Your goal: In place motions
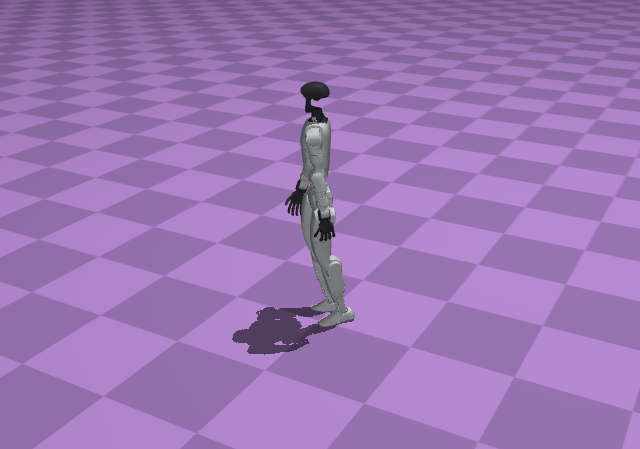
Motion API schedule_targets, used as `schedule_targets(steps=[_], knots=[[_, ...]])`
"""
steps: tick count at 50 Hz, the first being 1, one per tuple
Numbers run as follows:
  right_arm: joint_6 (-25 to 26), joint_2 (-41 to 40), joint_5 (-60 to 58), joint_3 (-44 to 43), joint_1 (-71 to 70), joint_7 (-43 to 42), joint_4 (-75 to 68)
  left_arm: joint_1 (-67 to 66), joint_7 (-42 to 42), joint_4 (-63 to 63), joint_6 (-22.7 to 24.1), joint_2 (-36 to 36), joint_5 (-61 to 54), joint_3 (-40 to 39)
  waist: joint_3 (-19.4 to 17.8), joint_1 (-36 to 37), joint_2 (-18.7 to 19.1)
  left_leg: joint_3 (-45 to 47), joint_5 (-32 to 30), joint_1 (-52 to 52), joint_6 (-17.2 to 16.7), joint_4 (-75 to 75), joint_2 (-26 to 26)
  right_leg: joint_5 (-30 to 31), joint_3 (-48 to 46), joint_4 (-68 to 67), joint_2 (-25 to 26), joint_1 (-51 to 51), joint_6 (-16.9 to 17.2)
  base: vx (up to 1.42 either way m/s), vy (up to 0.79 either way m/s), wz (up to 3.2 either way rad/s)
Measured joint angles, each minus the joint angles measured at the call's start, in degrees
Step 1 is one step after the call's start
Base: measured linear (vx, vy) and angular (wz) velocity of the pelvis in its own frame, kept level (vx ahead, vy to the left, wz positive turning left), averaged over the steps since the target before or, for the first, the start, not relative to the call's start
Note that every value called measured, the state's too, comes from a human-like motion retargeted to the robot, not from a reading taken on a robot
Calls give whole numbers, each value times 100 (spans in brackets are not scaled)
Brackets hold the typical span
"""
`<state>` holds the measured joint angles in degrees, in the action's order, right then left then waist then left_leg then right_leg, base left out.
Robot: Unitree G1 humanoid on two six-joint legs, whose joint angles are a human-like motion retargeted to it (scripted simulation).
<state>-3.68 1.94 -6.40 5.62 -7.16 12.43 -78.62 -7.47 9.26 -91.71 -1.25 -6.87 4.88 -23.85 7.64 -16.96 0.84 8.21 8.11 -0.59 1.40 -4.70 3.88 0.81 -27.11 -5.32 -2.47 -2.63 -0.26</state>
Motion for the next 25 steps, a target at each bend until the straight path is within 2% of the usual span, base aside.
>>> schedule_targets(steps=[5, 7, 10, 12, 15, 18, 21, 25], knots=[[10, 176, -90, -282, 468, -96, -373, 716, -90, 62, 29, -27, -128, 318, -164, 55, -13, -4, 80, 158, 71, 148, -24, -171, -46, -777, -110, -195, -28, 23, -22, -9], [45, 232, -146, -387, 615, -133, -577, 974, -72, 194, 54, 15, -274, 423, -237, 14, 77, 33, 83, 165, 88, 197, -127, 165, -103, -1515, -233, -508, -22, 20, -18, -34], [85, 369, -204, -546, 772, -154, -866, 1465, -62, 452, 99, 72, -515, 551, -342, -70, 246, 114, 37, 58, 110, 266, -279, 1084, -30, -3176, -582, -1373, 37, 7, -12, -29], [92, 487, -244, -626, 936, -141, -1004, 1770, -50, 717, 168, 120, -571, 601, -442, -314, 323, -6, -34, 24, 163, 320, -302, 1293, 294, -4334, -711, -2089, -76, 1, -9, 41], [140, 673, -361, -739, 1164, -119, -1187, 2308, -80, 1090, 242, 125, -725, 667, -652, -742, 438, -253, -150, -20, 254, 365, -320, 797, 240, -6089, -1224, -2980, -287, 0, -6, 68], [186, 812, -452, -865, 1448, -172, -1414, 2709, -224, 1504, 429, 298, -888, 583, -689, -1161, 539, -562, -279, -151, 285, 411, -347, 627, 417, -7202, -1463, -3849, -220, 2, -9, 78], [240, 923, -454, -957, 1700, -264, -1657, 3015, -242, 1853, 622, 379, -1152, 671, -687, -1463, 640, -781, -333, -250, 293, 428, -411, 574, 548, -7730, -1509, -4451, -77, 3, -11, 55], [343, 982, -365, -1096, 1890, -354, -1854, 3291, -226, 2112, 694, 351, -1161, 803, -743, -1609, 623, -825, -301, -256, 290, 360, -457, 537, 504, -7756, -1635, -4544, -139, 4, -7, 7]])
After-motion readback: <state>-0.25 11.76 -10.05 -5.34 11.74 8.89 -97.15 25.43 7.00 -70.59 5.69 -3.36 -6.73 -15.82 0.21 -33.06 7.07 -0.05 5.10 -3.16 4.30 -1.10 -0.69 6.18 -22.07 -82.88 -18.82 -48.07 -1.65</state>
